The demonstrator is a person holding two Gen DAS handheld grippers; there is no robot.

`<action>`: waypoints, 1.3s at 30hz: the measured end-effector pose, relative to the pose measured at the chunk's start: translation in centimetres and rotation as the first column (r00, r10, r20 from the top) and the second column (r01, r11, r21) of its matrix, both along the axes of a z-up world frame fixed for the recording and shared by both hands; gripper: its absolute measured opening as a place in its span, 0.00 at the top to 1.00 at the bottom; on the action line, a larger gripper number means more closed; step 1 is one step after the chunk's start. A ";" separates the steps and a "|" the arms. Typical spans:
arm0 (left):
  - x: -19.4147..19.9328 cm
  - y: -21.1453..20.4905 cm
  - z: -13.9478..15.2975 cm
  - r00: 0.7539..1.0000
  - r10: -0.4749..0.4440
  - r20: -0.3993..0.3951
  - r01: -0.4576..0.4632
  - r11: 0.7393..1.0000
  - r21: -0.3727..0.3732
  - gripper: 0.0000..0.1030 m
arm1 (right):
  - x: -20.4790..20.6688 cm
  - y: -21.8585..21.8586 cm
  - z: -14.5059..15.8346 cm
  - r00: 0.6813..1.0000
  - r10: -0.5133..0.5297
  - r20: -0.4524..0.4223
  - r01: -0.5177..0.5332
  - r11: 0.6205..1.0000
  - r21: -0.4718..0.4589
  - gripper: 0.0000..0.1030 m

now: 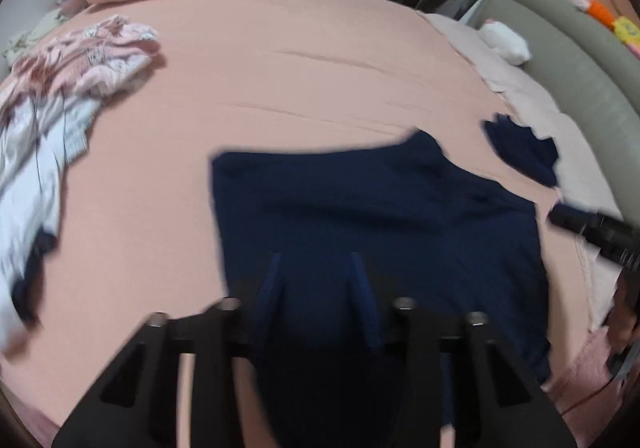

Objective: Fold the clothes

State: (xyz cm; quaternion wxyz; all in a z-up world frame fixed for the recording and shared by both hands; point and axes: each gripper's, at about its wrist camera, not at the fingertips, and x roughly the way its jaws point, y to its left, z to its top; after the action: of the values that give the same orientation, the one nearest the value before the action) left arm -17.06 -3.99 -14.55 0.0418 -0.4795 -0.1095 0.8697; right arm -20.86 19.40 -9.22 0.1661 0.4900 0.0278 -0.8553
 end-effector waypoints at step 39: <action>11.3 -1.3 -3.4 0.986 0.088 0.142 -0.119 0.968 0.222 0.85 | 13.4 4.6 -7.6 0.957 -0.222 0.187 0.255 0.950 -0.180 0.84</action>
State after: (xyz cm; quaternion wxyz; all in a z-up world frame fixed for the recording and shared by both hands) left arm -5.80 -5.27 -17.95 0.0442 -0.5209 -0.2369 0.8189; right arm -7.48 23.97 -16.82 0.1119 0.5392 -0.1329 -0.8241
